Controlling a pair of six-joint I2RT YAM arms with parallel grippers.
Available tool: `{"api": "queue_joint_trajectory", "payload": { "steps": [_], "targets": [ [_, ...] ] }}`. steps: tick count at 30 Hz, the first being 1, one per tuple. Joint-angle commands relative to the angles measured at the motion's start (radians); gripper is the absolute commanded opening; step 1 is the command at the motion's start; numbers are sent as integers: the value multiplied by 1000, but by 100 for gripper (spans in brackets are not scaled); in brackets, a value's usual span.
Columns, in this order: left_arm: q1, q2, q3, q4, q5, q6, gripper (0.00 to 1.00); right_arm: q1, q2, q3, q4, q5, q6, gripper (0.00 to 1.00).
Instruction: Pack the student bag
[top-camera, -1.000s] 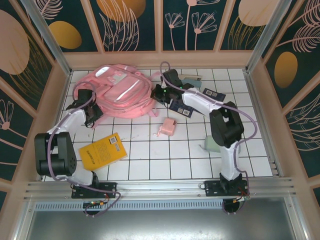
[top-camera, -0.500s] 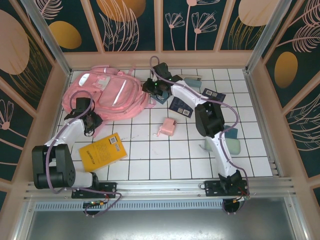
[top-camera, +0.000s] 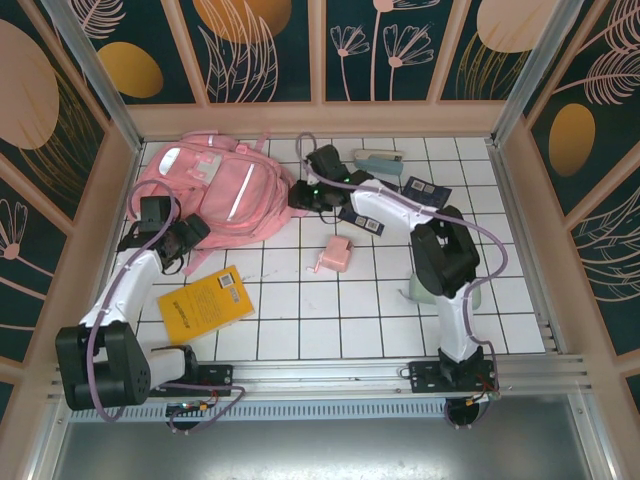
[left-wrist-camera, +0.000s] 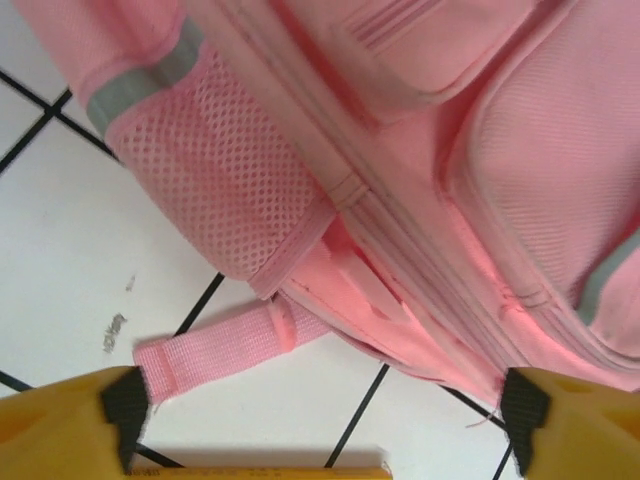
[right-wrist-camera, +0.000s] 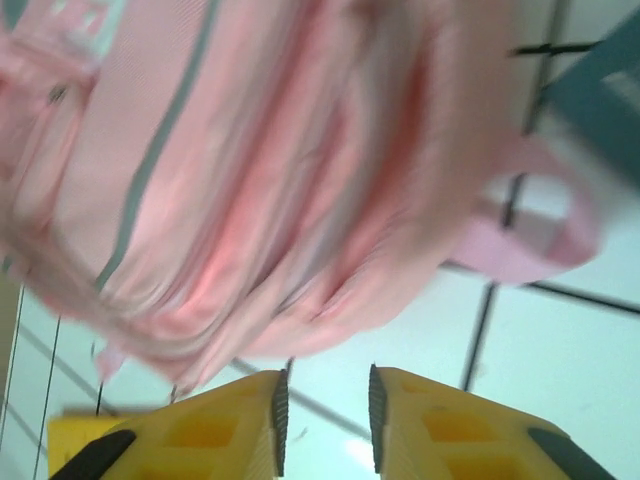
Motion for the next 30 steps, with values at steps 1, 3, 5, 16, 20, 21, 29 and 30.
{"api": "queue_joint_trajectory", "payload": {
  "steps": [1,3,5,16,20,21,29,30],
  "targets": [
    [6,-54,14,-17,0,13,99,94,-38,-54,65,31,-62,24],
    [6,-73,27,-36,-15,17,99,145,-28,-61,83,27,-71,18],
    [6,-88,43,-57,-31,24,99,188,-7,-58,104,17,-72,12],
    [6,-207,79,-117,-92,10,99,370,236,131,136,-16,-65,0],
    [6,-224,74,-129,-66,9,98,405,339,221,112,-6,-66,0],
    [6,-228,72,-133,-64,7,98,408,354,226,114,1,-65,0],
    [6,-243,38,-134,-18,-1,96,379,336,74,117,139,-31,0],
    [6,-243,34,-129,-12,-3,96,368,322,40,122,148,-27,0]
  ]
}}
